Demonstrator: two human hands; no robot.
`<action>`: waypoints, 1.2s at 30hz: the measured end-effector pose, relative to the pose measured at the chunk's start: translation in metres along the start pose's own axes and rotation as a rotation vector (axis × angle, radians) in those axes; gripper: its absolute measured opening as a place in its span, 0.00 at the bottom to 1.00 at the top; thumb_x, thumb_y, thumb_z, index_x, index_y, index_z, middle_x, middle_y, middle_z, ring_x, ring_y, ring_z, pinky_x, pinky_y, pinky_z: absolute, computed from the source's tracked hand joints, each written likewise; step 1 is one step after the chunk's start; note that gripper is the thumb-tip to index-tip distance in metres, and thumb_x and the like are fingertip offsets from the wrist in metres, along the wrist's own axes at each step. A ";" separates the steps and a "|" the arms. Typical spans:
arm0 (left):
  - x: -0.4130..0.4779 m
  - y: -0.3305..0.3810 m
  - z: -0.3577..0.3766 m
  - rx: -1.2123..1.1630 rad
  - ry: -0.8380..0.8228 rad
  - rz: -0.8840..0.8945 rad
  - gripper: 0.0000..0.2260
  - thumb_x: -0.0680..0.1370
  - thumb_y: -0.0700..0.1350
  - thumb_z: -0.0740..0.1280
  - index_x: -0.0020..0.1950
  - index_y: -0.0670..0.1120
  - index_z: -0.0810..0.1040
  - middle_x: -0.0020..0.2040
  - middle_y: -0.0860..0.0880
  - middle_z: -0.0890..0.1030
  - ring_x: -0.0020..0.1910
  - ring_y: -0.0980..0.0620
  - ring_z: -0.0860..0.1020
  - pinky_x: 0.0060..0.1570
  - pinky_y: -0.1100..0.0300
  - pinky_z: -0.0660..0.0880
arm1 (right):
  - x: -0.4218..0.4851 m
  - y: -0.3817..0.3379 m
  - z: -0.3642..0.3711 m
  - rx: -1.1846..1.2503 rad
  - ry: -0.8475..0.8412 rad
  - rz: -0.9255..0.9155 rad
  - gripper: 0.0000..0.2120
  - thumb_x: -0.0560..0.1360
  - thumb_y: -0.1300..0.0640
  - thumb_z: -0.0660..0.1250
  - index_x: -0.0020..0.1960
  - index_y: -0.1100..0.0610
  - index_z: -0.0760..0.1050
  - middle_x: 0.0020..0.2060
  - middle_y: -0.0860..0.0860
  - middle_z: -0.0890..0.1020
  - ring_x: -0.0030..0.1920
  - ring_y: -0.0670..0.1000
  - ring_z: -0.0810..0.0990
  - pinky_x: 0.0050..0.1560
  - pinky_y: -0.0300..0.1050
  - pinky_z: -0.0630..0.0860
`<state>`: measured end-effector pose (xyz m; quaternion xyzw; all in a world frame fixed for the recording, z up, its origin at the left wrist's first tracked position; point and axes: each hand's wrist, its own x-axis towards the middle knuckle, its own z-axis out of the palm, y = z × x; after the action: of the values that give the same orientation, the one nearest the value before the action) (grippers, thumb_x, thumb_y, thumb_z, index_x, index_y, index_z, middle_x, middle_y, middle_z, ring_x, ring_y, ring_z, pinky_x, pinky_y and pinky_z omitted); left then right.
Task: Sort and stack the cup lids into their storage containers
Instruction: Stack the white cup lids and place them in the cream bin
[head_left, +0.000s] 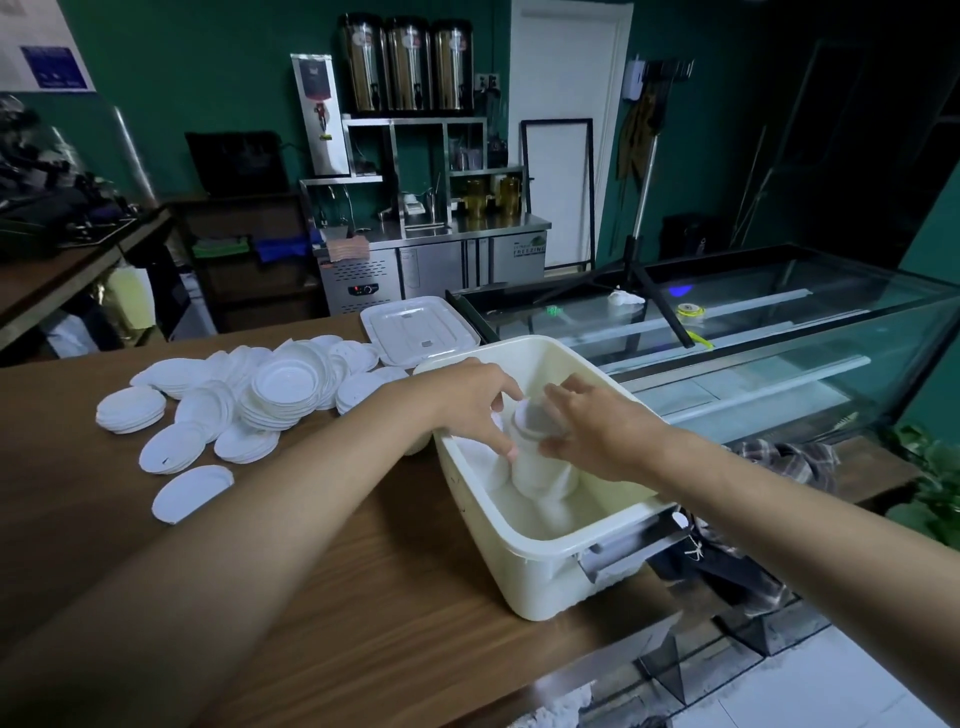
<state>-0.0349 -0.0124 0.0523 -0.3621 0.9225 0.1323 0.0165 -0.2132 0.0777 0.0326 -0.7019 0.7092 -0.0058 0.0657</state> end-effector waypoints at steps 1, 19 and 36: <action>-0.003 0.000 -0.005 -0.001 0.014 -0.006 0.37 0.72 0.60 0.79 0.78 0.52 0.71 0.61 0.55 0.78 0.59 0.55 0.70 0.51 0.58 0.73 | -0.003 -0.002 -0.003 0.015 0.008 -0.008 0.35 0.82 0.43 0.69 0.82 0.56 0.61 0.75 0.55 0.67 0.72 0.60 0.73 0.69 0.54 0.73; -0.203 -0.095 -0.036 -0.057 0.454 -0.132 0.17 0.74 0.54 0.78 0.61 0.52 0.85 0.55 0.57 0.84 0.53 0.59 0.78 0.53 0.67 0.74 | -0.036 -0.174 -0.044 0.121 0.286 -0.365 0.31 0.79 0.44 0.74 0.77 0.51 0.70 0.70 0.53 0.74 0.64 0.59 0.80 0.62 0.57 0.79; -0.239 -0.242 0.099 -0.257 0.548 -0.550 0.27 0.70 0.61 0.79 0.65 0.50 0.80 0.62 0.56 0.79 0.61 0.53 0.78 0.59 0.52 0.76 | 0.077 -0.275 0.101 0.290 0.122 -0.405 0.23 0.79 0.50 0.73 0.72 0.49 0.73 0.64 0.49 0.74 0.65 0.55 0.77 0.58 0.56 0.79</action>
<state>0.2977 0.0011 -0.0691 -0.6162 0.7376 0.1358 -0.2405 0.0701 0.0059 -0.0466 -0.8112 0.5486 -0.1629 0.1206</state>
